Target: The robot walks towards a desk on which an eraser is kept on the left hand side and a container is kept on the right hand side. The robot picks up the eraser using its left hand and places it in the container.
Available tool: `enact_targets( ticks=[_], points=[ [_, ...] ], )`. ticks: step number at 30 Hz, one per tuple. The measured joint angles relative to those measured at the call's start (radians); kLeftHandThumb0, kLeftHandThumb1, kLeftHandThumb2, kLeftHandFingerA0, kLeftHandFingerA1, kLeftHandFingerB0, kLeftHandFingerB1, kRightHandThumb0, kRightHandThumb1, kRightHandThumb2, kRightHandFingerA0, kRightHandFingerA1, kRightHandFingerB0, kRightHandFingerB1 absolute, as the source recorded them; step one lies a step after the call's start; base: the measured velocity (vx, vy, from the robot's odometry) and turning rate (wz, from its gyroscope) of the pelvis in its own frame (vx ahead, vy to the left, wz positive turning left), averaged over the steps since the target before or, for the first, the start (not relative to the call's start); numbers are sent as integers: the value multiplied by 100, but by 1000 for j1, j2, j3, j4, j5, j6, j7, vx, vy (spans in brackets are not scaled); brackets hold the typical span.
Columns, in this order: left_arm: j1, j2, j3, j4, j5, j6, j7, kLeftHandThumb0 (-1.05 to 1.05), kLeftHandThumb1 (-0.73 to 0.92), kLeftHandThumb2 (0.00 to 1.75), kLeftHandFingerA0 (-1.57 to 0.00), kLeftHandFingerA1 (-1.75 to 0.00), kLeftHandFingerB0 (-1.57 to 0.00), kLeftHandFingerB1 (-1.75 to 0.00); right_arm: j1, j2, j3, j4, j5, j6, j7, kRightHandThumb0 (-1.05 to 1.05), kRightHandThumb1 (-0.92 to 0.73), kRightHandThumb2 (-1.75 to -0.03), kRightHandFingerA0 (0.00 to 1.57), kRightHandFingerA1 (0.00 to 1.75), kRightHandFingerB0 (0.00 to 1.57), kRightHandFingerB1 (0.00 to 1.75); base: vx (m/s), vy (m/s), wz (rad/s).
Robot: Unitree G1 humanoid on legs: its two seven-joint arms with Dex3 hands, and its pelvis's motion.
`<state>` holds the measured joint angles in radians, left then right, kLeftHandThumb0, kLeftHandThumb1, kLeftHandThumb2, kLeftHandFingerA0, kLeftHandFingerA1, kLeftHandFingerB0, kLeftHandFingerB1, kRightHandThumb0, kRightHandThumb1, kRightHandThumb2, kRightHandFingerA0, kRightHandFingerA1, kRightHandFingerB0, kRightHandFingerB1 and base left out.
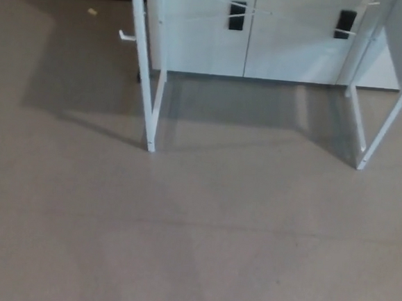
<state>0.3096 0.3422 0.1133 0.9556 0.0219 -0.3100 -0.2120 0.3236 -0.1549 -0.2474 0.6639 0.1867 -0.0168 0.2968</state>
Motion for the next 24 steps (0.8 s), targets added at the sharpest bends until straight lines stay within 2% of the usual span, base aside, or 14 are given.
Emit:
enact_targets(
  ticks=[7,12,17,18,19,20,21,22,24],
  points=[
    [-3,-35,6,-16,-2,-16,20,-45,64,60,-41,-34,-33,-32,-5,-1,7,9,-4,-6,-2,-26,-40,-52,67,62,36,47,72,-42,-2],
    [4,-98,56,-144,-28,-1,36,-44,66,60,-40,-33,-32,-32,6,11,28,-17,-12,-6,-6,-21,-39,-51,71,63,35,46,99,37,1],
    [20,-106,75,-193,-38,4,48,-45,66,60,-39,-32,-31,-31,11,20,40,-13,-24,-9,-13,-27,-39,-51,67,62,37,47,47,-49,7],
    [17,-103,74,-180,-36,4,50,-46,65,60,-40,-33,-32,-32,14,20,40,-17,-25,-9,-15,-26,-39,-52,66,62,37,45,72,-89,8],
    [13,-96,74,-160,-35,4,52,-47,64,60,-43,-34,-33,-32,16,19,40,-22,-26,-9,-16,-33,-34,-62,66,66,34,51,93,-127,-1],
    [10,-89,72,-144,-33,4,54,-55,53,80,-37,-46,-28,-44,17,19,40,-26,-26,-9,-16,-33,-35,-62,65,66,34,51,73,-241,-5],
    [9,-79,67,-130,-29,3,58,-49,66,60,-42,-35,-32,-33,16,18,40,-26,-26,-9,-16,-34,-35,-62,65,65,35,51,61,-253,1],
    [9,-68,61,-122,-24,3,62,-49,66,60,-42,-34,-32,-33,13,17,40,-22,-27,-9,-17,-24,-41,-52,67,60,36,44,-21,-285,10],
    [11,-55,54,-122,-18,2,64,-50,65,60,-42,-34,-32,-33,1,17,40,-6,-29,-8,-20,-23,-42,-52,68,60,36,45,114,-416,-15]
  ],
)
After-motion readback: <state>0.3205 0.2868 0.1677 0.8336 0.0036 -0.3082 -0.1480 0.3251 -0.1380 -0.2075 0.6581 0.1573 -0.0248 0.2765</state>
